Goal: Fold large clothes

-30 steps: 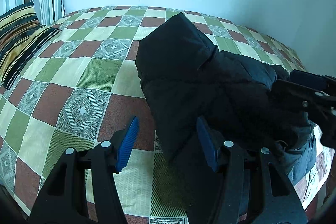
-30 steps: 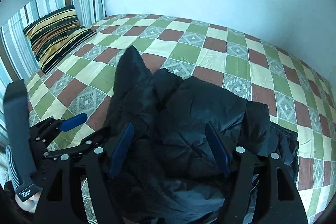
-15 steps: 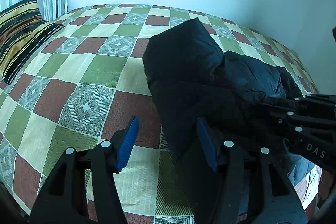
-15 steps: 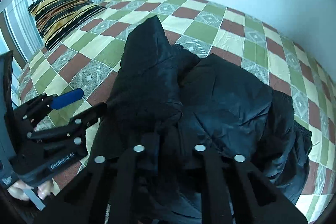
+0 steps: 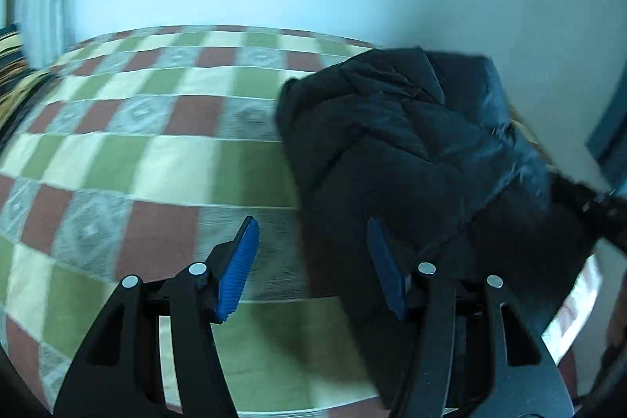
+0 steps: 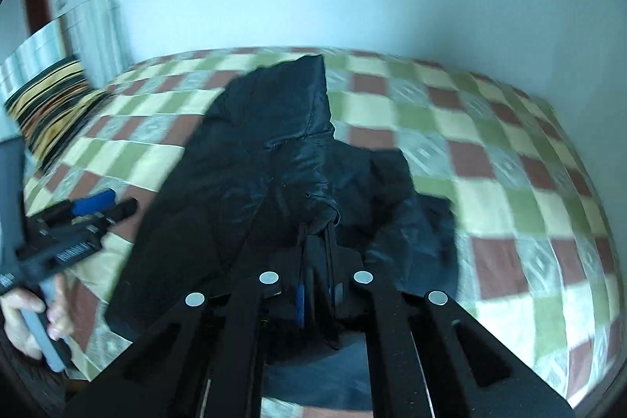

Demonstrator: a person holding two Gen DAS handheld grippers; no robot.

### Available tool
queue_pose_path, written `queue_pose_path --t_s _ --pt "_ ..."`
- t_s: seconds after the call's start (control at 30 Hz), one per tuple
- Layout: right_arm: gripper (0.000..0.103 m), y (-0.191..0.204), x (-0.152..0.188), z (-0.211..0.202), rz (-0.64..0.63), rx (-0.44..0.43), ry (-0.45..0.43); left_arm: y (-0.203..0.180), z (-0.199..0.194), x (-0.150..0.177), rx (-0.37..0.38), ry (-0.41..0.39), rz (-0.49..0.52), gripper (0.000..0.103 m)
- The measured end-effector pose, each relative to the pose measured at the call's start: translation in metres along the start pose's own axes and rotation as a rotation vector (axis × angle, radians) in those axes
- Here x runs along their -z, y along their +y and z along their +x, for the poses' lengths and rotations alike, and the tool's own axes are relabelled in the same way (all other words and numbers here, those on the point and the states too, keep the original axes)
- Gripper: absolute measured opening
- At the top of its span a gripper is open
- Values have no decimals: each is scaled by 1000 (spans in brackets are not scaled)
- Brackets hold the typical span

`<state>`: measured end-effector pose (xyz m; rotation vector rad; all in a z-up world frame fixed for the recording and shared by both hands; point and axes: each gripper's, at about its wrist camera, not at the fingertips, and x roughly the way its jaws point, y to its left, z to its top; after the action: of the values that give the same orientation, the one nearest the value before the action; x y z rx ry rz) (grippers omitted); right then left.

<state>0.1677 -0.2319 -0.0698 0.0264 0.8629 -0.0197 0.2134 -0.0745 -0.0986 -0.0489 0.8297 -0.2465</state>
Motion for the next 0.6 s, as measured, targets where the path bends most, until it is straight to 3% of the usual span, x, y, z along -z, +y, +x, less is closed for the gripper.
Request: queue_pose_path --t_s 0.13,0.3,0.43,0.6 --pt "7 -51 30 13 110 54 55 -48 18 -5 45 20 89 57" --pt "7 -86 62 35 192 68 115 -90 43 0 74 63 154 59" --pt "7 -106 87 62 258 35 165 -109 64 7 61 108 205 61" --pt "8 -111 99 82 284 12 189 -126 90 19 -12 135 274 61"
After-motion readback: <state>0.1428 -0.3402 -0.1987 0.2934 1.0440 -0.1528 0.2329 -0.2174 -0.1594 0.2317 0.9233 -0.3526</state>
